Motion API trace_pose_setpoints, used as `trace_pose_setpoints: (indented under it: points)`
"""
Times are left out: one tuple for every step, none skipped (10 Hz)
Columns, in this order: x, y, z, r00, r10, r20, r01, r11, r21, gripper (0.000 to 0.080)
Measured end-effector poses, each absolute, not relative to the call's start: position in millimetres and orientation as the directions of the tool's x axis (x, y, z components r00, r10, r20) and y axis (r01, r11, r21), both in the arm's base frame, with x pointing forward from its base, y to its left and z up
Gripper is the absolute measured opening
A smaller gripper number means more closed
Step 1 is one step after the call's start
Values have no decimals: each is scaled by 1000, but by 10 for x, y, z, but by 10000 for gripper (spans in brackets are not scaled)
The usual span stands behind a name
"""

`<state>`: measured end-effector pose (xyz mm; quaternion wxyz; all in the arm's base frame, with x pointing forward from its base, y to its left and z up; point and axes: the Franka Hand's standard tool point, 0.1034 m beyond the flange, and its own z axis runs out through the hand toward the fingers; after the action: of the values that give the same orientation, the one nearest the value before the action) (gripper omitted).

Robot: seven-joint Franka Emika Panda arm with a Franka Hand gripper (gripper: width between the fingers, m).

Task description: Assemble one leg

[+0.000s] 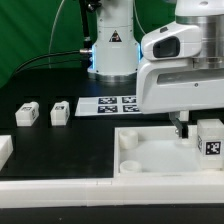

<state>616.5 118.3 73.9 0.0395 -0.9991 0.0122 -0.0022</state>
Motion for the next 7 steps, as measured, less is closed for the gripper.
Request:
trace_pose_setpoints:
  points:
    - [6161,1191,736,997,-71,-1,-71,-994,-81,649]
    - [6161,1190,735,998,-70,-1,-70,-994,-80,649]
    - [6160,1190,735,998,-70,-1,-70,-994,-80,558]
    - [6161,1190,735,998,-70,-1,-70,-994,-80,409]
    - [6161,1189,735,998,-70,-1,-70,-994,-80,409]
    - [6160,1160,729,997,-73,-2,-73,-994,-77,294]
    - [6160,1157,727,997,-73,-2,-73,-994,-77,294]
